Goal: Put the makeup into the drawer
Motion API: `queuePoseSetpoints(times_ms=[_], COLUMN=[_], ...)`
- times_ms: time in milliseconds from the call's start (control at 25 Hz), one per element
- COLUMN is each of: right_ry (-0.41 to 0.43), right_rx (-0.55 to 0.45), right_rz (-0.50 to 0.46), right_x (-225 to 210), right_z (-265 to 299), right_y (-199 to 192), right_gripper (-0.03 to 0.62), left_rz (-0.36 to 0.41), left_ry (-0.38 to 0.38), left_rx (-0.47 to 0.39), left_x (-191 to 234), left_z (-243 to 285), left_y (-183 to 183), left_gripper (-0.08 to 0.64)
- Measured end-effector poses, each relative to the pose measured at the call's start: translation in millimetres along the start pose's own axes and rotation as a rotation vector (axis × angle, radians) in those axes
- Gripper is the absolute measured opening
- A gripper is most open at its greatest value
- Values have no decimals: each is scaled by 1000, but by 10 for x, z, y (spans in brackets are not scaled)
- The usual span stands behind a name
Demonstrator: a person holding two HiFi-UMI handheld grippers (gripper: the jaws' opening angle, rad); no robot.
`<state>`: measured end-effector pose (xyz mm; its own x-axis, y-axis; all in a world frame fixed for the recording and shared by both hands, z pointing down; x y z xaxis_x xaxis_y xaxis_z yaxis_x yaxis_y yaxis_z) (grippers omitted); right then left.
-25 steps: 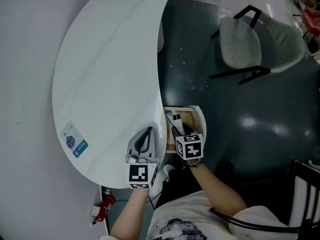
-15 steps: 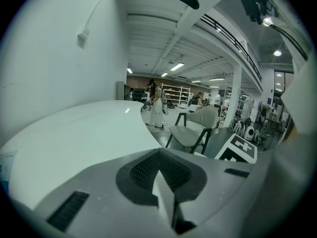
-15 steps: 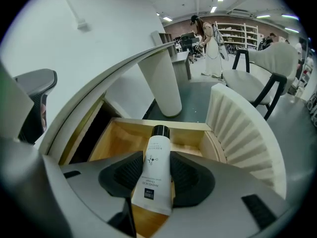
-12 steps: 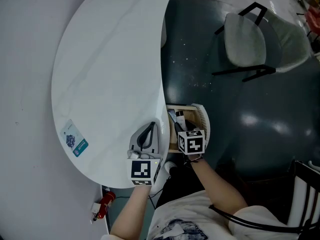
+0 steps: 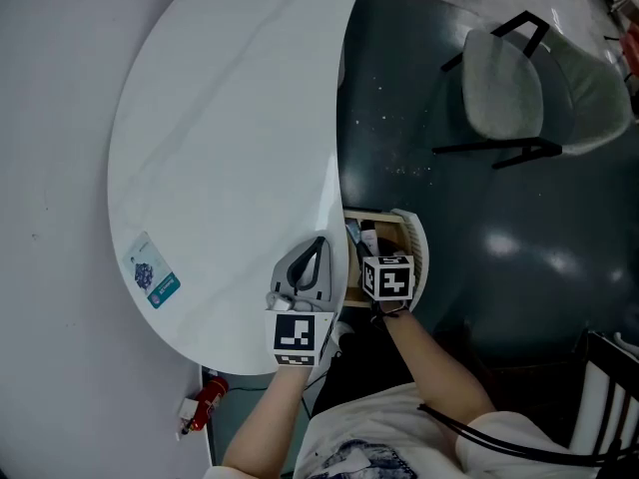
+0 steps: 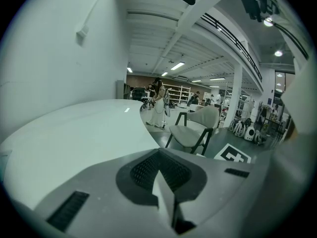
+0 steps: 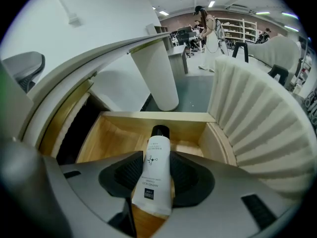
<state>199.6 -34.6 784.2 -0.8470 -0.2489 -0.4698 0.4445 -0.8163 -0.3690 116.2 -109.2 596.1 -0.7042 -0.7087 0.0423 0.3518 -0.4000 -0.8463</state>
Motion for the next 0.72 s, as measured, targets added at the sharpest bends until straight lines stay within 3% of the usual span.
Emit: queuePoseSetpoints(times_ms=[720], right_ry=[-29], right_rx=[60], right_rz=[28], right_x=[-189], right_z=[304], right_y=[-131], right_gripper=[184], left_rz=[-9], left_ry=[1], left_rx=[0], left_x=[9], left_z=[18], left_y=[-30], left_gripper=[35])
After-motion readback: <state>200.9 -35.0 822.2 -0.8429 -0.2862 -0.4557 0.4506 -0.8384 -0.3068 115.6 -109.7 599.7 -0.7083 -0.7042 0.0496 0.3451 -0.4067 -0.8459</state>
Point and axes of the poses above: the fingertips, and each gripper's own axes: z forward along the fingers, x to its left, y out of its top, the point moved 3 cm from there along -z, backward along the fingers, and after that the axes turned 9 degrees about y, right-handed, at the moved point
